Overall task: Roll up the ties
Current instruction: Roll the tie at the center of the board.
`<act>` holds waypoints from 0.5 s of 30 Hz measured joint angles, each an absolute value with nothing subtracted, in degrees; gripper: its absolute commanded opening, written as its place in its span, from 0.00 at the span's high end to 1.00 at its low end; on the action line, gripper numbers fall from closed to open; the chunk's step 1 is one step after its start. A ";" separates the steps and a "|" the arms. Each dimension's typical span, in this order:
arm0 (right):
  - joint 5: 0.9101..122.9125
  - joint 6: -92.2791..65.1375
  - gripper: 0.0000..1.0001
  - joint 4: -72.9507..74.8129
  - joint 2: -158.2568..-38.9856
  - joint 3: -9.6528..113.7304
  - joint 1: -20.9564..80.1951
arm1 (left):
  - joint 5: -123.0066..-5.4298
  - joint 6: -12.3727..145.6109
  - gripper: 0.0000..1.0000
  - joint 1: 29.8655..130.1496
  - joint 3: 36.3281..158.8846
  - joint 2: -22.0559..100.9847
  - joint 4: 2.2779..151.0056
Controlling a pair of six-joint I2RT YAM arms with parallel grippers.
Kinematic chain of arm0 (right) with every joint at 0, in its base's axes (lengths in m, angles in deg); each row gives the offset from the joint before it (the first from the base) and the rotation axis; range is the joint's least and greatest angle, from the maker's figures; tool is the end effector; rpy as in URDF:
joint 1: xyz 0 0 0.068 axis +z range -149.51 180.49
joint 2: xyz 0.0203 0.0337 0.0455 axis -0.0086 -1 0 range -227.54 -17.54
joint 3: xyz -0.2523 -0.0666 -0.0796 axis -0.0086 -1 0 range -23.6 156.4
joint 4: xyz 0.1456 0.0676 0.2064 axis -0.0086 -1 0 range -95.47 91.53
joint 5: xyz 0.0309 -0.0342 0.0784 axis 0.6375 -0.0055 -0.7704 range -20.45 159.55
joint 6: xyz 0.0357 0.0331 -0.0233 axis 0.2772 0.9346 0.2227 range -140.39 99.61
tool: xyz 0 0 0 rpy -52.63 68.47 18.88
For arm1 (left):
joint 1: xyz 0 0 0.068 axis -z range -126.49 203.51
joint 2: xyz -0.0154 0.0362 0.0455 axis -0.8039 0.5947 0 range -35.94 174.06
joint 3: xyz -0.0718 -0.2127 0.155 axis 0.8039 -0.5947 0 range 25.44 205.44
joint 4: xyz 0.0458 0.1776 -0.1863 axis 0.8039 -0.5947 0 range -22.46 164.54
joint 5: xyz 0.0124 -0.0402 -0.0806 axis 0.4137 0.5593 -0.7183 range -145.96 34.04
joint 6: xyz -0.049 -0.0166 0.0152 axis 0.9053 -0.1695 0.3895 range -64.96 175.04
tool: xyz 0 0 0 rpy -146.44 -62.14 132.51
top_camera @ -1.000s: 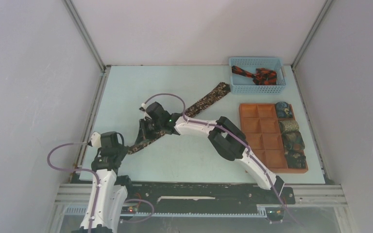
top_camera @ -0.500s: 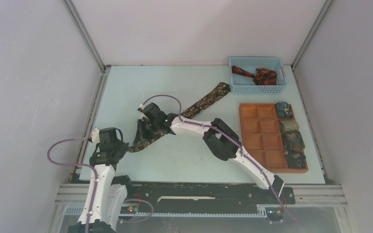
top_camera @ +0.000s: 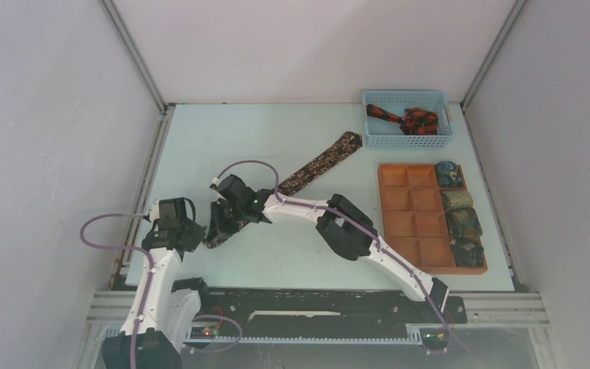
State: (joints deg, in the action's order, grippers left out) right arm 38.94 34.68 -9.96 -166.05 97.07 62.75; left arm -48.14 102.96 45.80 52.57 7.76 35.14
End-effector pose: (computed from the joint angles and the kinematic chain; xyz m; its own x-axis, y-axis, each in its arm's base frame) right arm 0.2496 0.5136 0.1237 -0.9437 -0.2785 -0.1784 -0.2993 0.4895 0.8190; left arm 0.1403 0.0239 0.1931 -0.3957 -0.7956 -0.4586 -0.7491 0.5686 -0.3399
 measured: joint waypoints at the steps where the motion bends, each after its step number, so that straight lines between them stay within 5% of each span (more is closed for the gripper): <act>1: 38.96 34.66 1.00 -9.89 -166.05 96.87 62.80 | -48.32 102.96 1.00 45.80 52.57 8.05 34.99; 15: 39.55 31.80 1.00 -7.75 -161.24 87.08 60.04 | -50.35 102.52 1.00 47.44 52.57 11.94 35.45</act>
